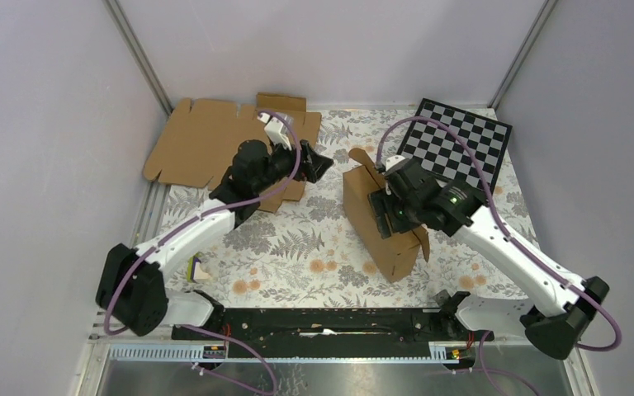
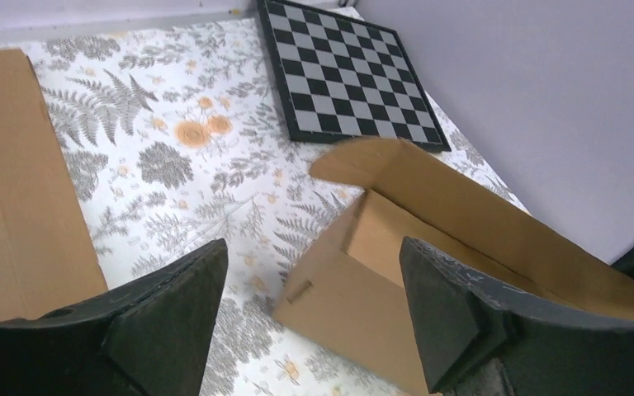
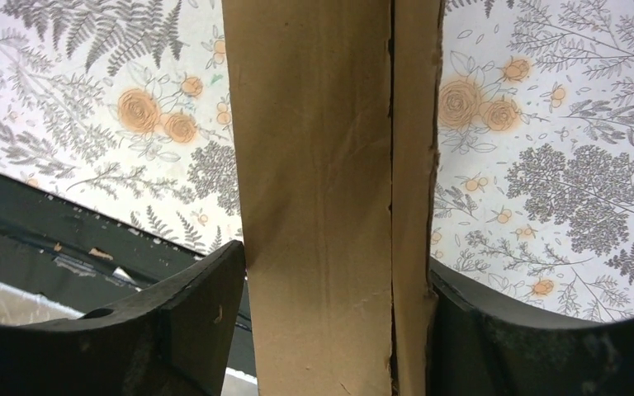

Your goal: Fold the paper box

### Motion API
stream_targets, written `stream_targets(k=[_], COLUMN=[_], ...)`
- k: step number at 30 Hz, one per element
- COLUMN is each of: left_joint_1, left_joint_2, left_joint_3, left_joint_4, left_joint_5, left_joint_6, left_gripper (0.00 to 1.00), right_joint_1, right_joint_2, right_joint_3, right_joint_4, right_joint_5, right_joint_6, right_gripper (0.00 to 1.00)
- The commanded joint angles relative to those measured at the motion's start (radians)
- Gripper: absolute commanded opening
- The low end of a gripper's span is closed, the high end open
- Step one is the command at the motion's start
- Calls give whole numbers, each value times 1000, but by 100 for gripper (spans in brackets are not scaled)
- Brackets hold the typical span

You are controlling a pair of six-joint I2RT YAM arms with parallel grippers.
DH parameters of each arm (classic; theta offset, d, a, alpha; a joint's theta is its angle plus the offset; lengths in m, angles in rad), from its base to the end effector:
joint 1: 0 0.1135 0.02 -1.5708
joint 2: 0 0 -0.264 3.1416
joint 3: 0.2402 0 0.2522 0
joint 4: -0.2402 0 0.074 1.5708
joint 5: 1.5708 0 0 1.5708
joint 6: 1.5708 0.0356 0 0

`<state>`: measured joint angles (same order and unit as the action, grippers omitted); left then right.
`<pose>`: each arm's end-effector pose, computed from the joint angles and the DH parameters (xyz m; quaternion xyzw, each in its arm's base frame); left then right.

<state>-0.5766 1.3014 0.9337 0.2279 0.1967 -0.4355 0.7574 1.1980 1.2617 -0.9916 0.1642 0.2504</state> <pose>0.2542 -0.1736 0.3207 0.1172 0.7447 -0.3813 0.5351 0.1711 0.1537 0.3475 -0.2121 0.9219 0.0839 0.3133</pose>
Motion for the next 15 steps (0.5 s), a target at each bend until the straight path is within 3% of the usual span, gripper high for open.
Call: stream_targets(k=[1, 10, 15], left_joint_1=[114, 132, 112], left_joint_2=[106, 277, 318], left_joint_3=[82, 232, 241], left_joint_4=[193, 203, 206], left_joint_5=[274, 709, 753], left_joint_6=[53, 222, 260], left_gripper=[82, 81, 84], right_joint_1=[6, 6, 6], right_joint_2=[-48, -124, -137], right_joint_3=[-27, -106, -121], right_joint_4=[-24, 1, 9], right_joint_5=[-78, -130, -150], right_joint_6=[-3, 4, -1], right_gripper=[71, 72, 78])
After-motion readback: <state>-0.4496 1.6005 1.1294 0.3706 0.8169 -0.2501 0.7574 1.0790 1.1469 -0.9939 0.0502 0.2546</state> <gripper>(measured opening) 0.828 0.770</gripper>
